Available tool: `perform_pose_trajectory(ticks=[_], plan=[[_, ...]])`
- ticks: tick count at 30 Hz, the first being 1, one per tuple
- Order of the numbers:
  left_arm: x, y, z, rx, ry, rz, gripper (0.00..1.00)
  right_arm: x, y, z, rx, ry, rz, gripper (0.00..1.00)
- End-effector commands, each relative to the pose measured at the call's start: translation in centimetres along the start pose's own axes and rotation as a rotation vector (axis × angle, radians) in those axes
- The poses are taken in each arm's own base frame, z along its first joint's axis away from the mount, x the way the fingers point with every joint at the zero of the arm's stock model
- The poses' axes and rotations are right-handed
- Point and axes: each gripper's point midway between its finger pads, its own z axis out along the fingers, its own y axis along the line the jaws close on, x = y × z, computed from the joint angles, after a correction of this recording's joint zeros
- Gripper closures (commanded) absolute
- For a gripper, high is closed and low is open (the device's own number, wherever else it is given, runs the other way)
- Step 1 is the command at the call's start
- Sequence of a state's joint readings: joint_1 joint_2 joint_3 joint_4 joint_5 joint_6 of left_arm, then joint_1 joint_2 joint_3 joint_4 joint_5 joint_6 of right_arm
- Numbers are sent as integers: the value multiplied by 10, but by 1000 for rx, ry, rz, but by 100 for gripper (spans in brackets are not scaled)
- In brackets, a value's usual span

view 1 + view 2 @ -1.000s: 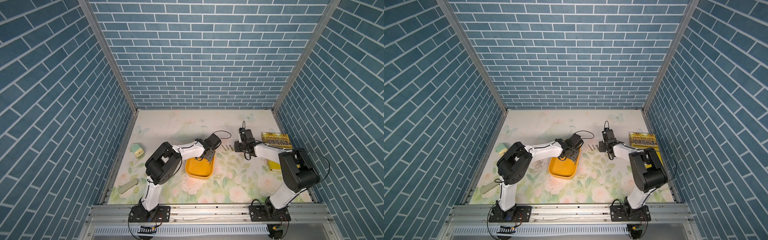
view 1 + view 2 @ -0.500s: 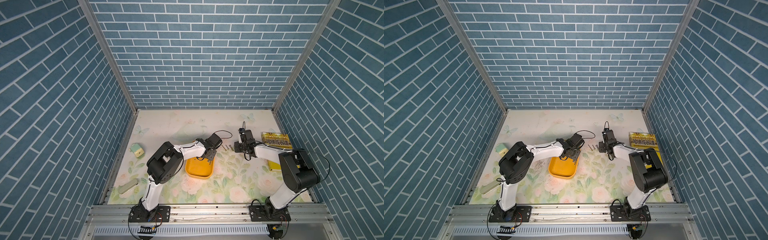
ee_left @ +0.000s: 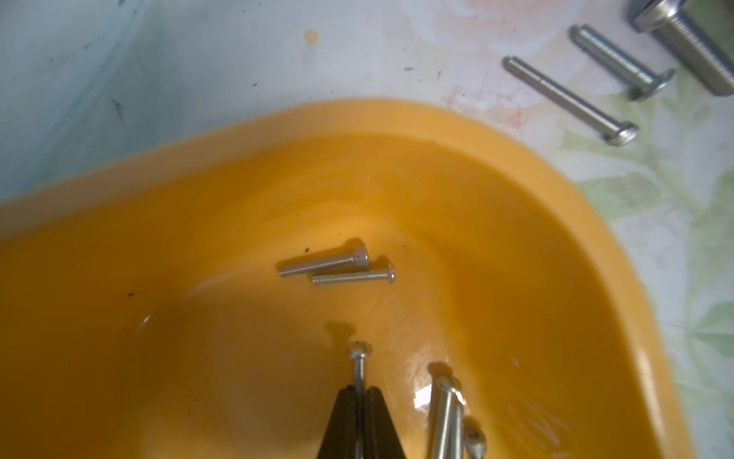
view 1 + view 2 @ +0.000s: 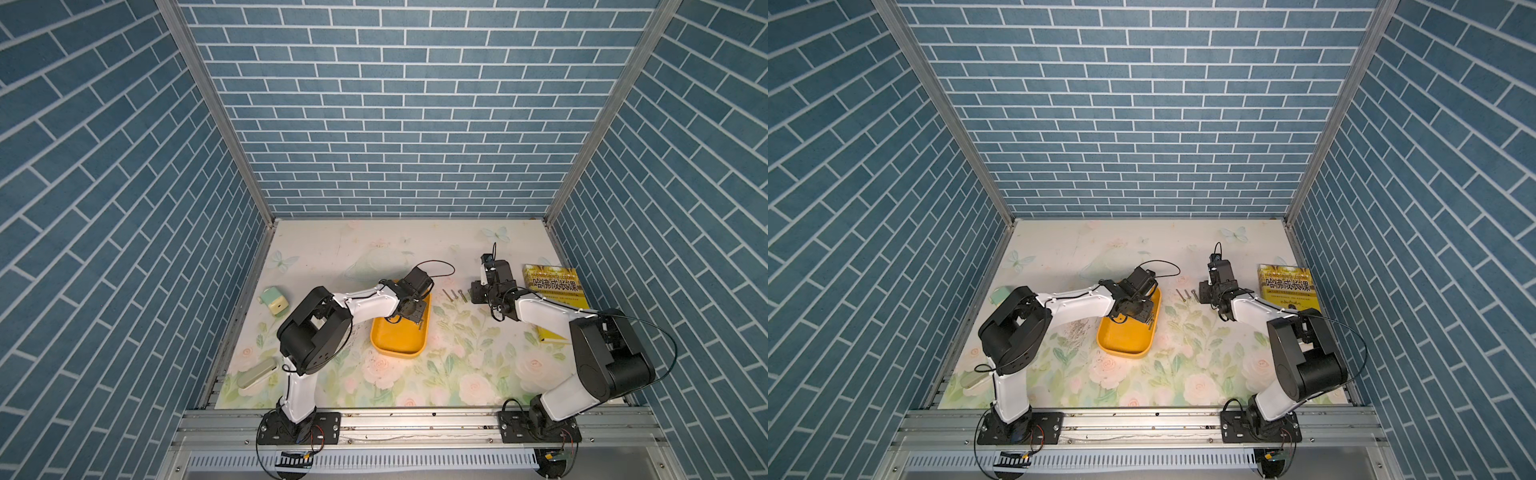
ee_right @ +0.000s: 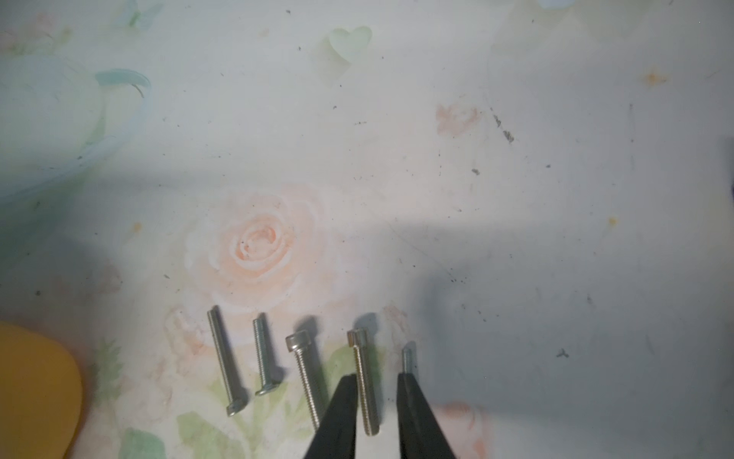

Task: Take out the screws from the storage box
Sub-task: Pick up the screw from the storage box.

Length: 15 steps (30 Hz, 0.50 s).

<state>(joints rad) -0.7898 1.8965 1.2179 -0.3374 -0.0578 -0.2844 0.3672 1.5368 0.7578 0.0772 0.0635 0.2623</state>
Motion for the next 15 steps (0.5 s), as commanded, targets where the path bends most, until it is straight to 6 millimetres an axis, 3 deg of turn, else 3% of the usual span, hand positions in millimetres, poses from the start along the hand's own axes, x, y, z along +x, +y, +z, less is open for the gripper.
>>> perform_pose_trajectory(ticks=[1, 7, 13, 15], plan=[[-22, -4, -27, 57, -104, -24, 100, -20, 10, -18, -64, -107, -27, 75], [-29, 8, -56, 115, -191, -77, 100, -40, 25, -38, -126, -187, -55, 74], [-22, 40, -87, 100, -301, -167, 100, -71, 52, -63, -173, -274, -137, 73], [-20, 63, -100, -7, -365, -202, 100, -83, 65, -72, -183, -302, -179, 73]])
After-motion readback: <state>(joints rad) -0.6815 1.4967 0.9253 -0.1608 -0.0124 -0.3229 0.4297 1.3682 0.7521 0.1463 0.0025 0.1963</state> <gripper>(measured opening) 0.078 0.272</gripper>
